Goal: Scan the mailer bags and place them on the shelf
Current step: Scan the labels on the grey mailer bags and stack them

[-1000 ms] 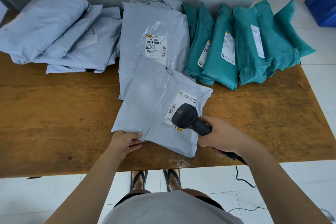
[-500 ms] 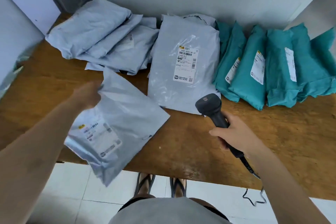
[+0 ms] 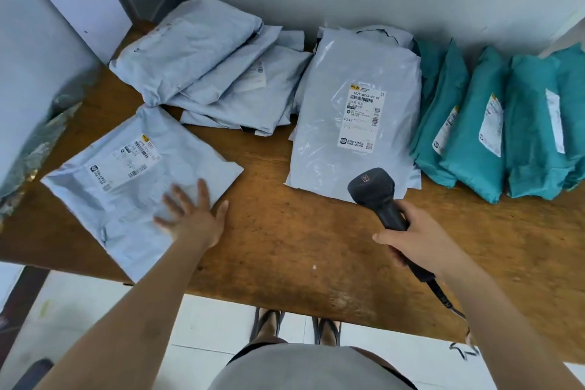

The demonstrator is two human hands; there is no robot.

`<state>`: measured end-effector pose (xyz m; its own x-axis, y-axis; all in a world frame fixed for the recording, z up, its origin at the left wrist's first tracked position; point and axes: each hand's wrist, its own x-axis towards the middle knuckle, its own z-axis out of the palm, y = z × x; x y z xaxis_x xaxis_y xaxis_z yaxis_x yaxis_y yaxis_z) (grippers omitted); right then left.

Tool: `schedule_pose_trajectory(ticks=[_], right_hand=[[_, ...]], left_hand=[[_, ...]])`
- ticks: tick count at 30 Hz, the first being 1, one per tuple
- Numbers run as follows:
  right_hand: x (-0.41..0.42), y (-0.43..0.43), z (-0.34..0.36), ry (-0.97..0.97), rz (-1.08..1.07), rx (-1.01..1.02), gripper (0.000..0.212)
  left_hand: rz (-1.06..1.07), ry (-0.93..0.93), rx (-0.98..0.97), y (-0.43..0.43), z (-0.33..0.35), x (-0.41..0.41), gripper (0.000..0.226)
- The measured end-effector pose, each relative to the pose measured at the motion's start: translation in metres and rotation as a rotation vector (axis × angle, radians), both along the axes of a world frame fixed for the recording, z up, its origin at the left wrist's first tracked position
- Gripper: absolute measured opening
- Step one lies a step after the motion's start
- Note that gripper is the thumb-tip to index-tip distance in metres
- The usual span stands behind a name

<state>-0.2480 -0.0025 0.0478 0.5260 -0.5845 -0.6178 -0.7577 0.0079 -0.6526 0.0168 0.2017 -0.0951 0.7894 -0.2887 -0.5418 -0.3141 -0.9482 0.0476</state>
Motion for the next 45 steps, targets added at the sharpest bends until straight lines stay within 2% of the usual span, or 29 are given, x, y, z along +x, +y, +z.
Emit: schedule_pose_trajectory(ticks=[3, 7, 12, 14, 15, 17, 18, 20, 22, 23, 24, 27, 29, 31, 33, 35, 37, 39, 43, 45], right_hand=[[0.014, 0.005, -0.004, 0.004, 0.016, 0.004, 0.026], [0.034, 0.015, -0.011, 0.007, 0.073, 0.015, 0.025], [0.051, 0.023, -0.013, 0.002, 0.137, 0.022, 0.025], [0.056, 0.023, -0.011, -0.013, 0.119, 0.018, 0.026], [0.057, 0.022, -0.01, -0.022, 0.099, 0.011, 0.026], [0.057, 0.022, -0.007, -0.048, 0.051, -0.013, 0.028], [0.056, 0.022, -0.005, -0.063, 0.022, -0.025, 0.028], [0.048, 0.021, -0.001, -0.097, -0.049, -0.044, 0.025], [0.037, 0.019, 0.003, -0.117, -0.098, -0.078, 0.025], [0.031, 0.017, 0.005, -0.117, -0.113, -0.104, 0.027], [0.024, 0.015, 0.008, -0.112, -0.13, -0.13, 0.028], [0.004, 0.01, 0.012, -0.098, -0.203, -0.171, 0.03], [-0.007, 0.006, 0.012, -0.1, -0.249, -0.177, 0.029], [-0.015, 0.003, 0.011, -0.125, -0.299, -0.158, 0.027], [-0.019, 0.001, 0.01, -0.146, -0.354, -0.112, 0.027], [-0.02, 0.002, 0.009, -0.166, -0.428, -0.048, 0.029], [-0.018, 0.005, 0.005, -0.215, -0.506, 0.049, 0.028], [-0.016, 0.01, 0.002, -0.253, -0.519, 0.136, 0.027], [-0.007, 0.018, -0.001, -0.218, -0.418, 0.163, 0.027], [-0.001, 0.02, -0.002, -0.234, -0.391, 0.169, 0.026]], left_hand=[[0.024, -0.015, 0.02, -0.006, 0.012, 0.012, 0.066], [0.05, 0.025, 0.013, -0.015, 0.023, 0.038, 0.071], [-0.054, 0.027, 0.029, -0.007, 0.024, 0.048, 0.073], [-0.086, -0.036, 0.011, -0.009, 0.031, 0.051, 0.073], [-0.097, -0.101, -0.035, -0.013, 0.037, 0.052, 0.071], [-0.072, -0.195, -0.288, -0.029, 0.048, 0.048, 0.059], [-0.06, -0.173, -0.451, -0.041, 0.053, 0.043, 0.048], [-0.064, 0.056, -0.657, -0.074, 0.061, 0.029, 0.031], [-0.017, 0.445, -0.673, -0.11, 0.065, 0.007, 0.035], [0.008, 0.59, -0.643, -0.127, 0.065, -0.005, 0.042], [0.0, 0.645, -0.635, -0.141, 0.063, -0.016, 0.047], [0.067, 0.555, -0.685, -0.169, 0.053, -0.036, 0.056], [0.202, 0.543, -0.719, -0.177, 0.047, -0.041, 0.049], [0.193, 0.541, -0.738, -0.178, 0.047, -0.046, 0.038], [0.145, 0.566, -0.768, -0.174, 0.05, -0.056, 0.03], [0.184, 0.642, -0.782, -0.16, 0.053, -0.066, 0.028], [0.214, 0.738, -0.72, -0.139, 0.046, -0.074, 0.027], [0.208, 0.752, -0.653, -0.115, 0.036, -0.084, 0.035], [0.286, 0.492, -0.682, -0.099, 0.028, -0.087, 0.072], [0.286, 0.434, -0.706, -0.103, 0.03, -0.084, 0.08]])
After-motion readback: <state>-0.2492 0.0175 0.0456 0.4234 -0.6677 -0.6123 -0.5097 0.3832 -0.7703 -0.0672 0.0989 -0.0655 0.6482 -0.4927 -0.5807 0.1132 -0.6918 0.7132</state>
